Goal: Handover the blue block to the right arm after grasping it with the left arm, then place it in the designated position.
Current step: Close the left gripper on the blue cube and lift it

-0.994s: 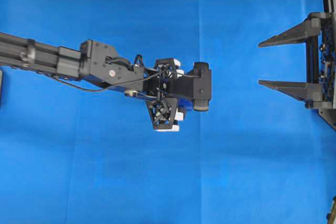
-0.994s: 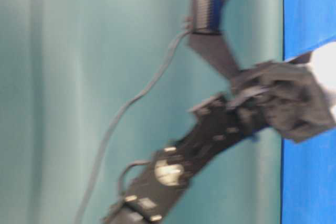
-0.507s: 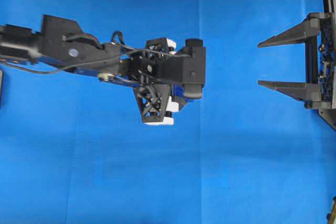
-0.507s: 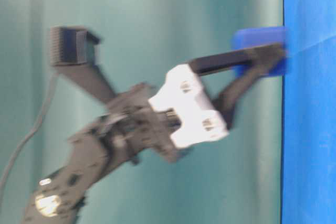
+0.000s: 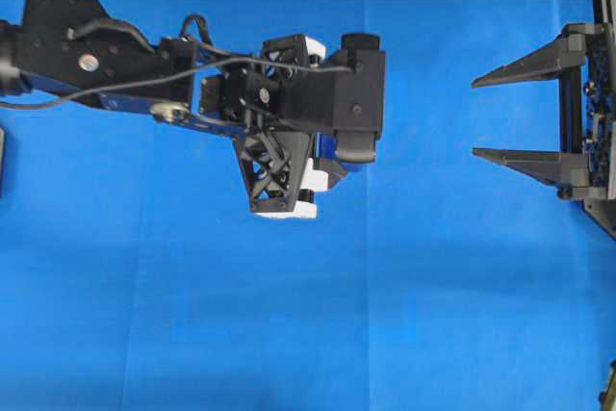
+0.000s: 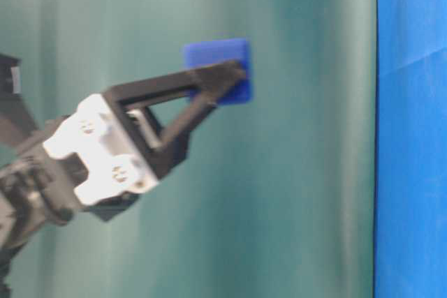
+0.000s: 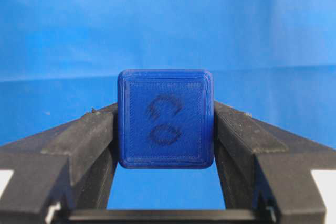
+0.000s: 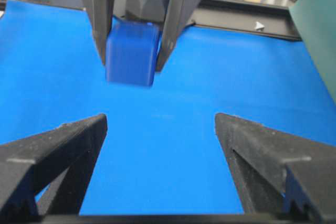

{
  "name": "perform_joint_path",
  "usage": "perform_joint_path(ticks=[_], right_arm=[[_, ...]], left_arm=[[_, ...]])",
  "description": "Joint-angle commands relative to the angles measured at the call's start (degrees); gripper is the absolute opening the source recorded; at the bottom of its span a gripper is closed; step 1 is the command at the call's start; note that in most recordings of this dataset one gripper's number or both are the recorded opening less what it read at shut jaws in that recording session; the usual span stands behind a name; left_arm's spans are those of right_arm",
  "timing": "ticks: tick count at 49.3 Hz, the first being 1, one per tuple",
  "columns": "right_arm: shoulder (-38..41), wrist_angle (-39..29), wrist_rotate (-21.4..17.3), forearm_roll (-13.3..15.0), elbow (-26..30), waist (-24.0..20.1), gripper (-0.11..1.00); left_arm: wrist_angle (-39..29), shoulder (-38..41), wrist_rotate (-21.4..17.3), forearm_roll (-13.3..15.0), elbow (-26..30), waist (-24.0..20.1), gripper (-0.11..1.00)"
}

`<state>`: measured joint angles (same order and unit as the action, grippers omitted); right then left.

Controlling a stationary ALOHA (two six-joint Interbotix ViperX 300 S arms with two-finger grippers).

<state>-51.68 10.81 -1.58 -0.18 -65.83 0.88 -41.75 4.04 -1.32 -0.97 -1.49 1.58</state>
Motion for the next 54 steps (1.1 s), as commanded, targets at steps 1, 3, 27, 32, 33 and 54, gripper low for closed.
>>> perform_joint_path(ticks=[1,3,27,32,33,54], right_arm=[[0.4,0.3,-0.1,-0.3,1.1,0.1,0.96],[0.4,0.3,-0.1,-0.3,1.1,0.1,0.96],[0.4,0.5,-0.1,-0.3,1.2,0.1,0.96],[0.5,0.5,-0.1,-0.2,1.2,0.0,0.96],[0.5,0.5,-0.1,-0.2,1.2,0.1,0.96],[0.5,0.3,-0.1,-0.3,1.2,0.1,0.96]], left_arm=[[-1.3,-2.6,-0.1,-0.2,3.0,0.1,0.46],[-2.1,-2.9,-0.1,-0.2,3.6,0.1,0.46],[-6.1,-3.9,0.0,-0.4,6.2,0.1,0.46],[-6.1,-3.9,0.0,-0.4,6.1,0.1,0.46],[-6.1,-4.0,0.0,-0.4,6.2,0.1,0.46],[-6.0,-3.9,0.0,-0.4,6.1,-0.3,0.46]])
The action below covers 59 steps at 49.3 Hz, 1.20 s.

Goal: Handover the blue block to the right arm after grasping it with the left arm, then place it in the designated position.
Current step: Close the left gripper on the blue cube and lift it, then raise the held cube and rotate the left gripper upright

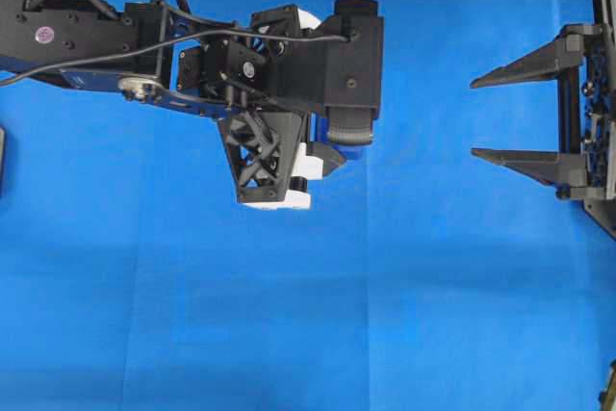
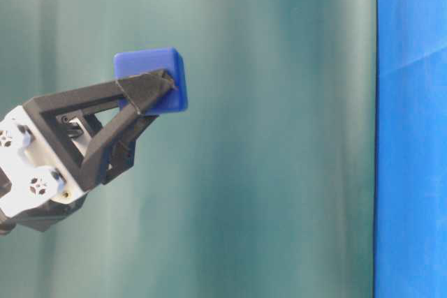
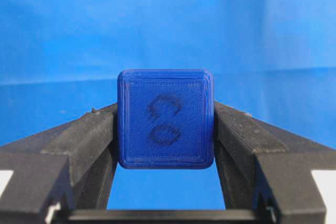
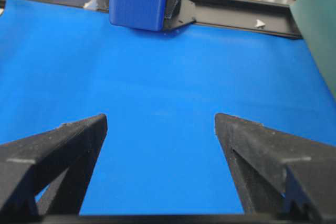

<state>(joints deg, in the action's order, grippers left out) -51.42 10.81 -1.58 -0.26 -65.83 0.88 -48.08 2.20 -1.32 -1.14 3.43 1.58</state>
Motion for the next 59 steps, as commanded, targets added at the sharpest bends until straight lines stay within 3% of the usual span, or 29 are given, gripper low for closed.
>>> perform_joint_path(ticks=[1,59], right_arm=[[0.3,0.3,-0.1,-0.2,1.2,0.1,0.96],[0.3,0.3,-0.1,-0.2,1.4,0.1,0.96]], left_arm=[[0.4,-2.1,0.0,-0.2,1.1,-0.3,0.46],[1.2,-2.5,0.1,-0.2,0.3,-0.4,0.46]])
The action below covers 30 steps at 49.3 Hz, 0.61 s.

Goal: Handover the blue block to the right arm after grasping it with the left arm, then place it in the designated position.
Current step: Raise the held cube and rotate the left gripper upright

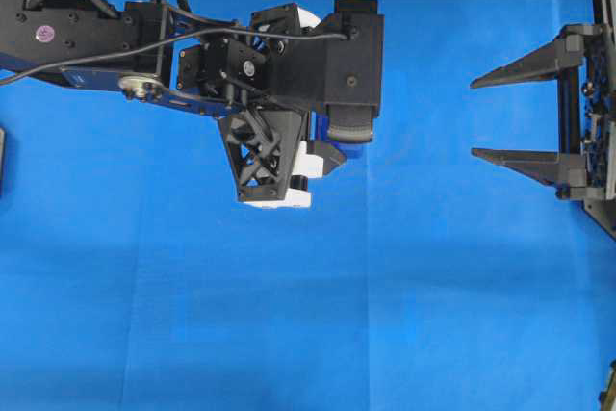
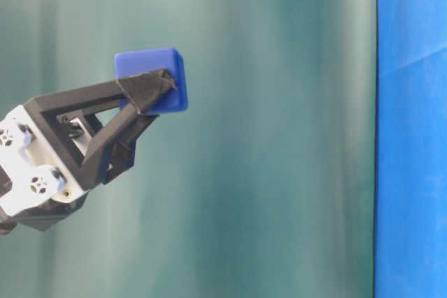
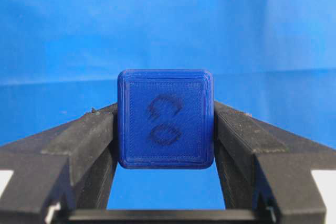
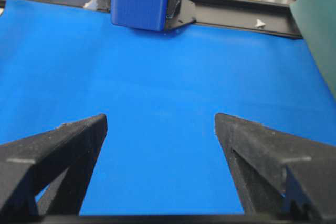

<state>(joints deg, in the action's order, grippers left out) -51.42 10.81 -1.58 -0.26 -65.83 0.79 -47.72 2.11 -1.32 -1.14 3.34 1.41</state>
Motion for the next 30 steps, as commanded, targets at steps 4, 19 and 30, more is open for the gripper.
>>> perform_joint_path(ticks=[4,19,30], right_arm=[[0.3,0.3,-0.1,-0.1,1.4,0.2,0.96],[0.3,0.3,0.0,-0.1,1.5,0.2,0.96],[0.3,0.5,0.0,-0.2,1.6,0.2,0.96]], left_arm=[[2.9,-3.3,0.2,-0.2,-1.1,-0.2,0.46],[20.9,-10.6,0.8,-0.2,-13.6,-0.2,0.46],[40.0,-16.9,0.8,0.1,-25.8,-0.2,0.46]])
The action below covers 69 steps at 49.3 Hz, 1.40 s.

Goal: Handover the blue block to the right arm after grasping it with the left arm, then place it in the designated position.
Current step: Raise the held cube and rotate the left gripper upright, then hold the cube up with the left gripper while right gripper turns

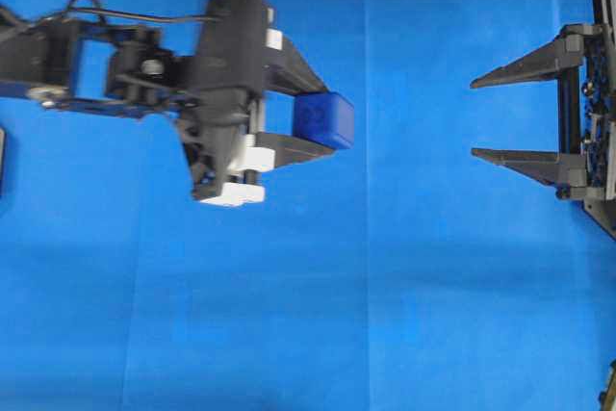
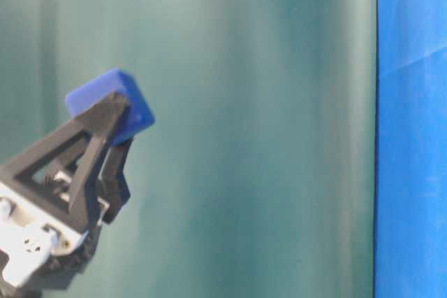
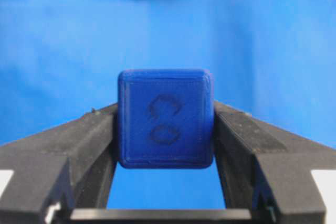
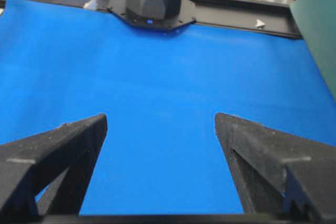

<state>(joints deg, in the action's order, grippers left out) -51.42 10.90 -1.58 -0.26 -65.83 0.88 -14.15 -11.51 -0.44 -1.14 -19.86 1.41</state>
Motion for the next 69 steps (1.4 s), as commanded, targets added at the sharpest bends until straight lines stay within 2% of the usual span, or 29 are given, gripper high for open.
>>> perform_joint_path(ticks=[1,8,16,41,46,56,69], right_arm=[[0.3,0.4,0.0,-0.1,1.6,0.1,0.96],[0.3,0.5,0.0,-0.2,1.6,0.1,0.96],[0.3,0.4,0.0,-0.1,1.7,0.1,0.96],[0.3,0.2,0.5,0.5,2.6,0.1,0.96],[0.3,-0.5,1.0,2.9,3.8,0.1,0.96],[0.3,-4.1,4.0,10.7,7.2,0.0,0.96],[0.3,-4.3,10.1,23.2,9.4,-0.3,0.96]], left_arm=[[8.1,-3.7,-0.1,0.1,-3.5,-0.2,0.46],[17.8,-5.9,-0.1,0.2,-9.6,-0.2,0.46],[24.8,-6.9,-0.1,0.3,-13.4,-0.2,0.46],[26.1,-6.9,0.0,0.4,-14.1,-0.2,0.46],[26.1,-6.9,0.0,0.4,-14.1,-0.2,0.46],[26.1,-6.9,0.2,0.5,-14.1,-0.1,0.46],[26.1,-6.9,1.5,0.5,-14.2,-0.2,0.46]])
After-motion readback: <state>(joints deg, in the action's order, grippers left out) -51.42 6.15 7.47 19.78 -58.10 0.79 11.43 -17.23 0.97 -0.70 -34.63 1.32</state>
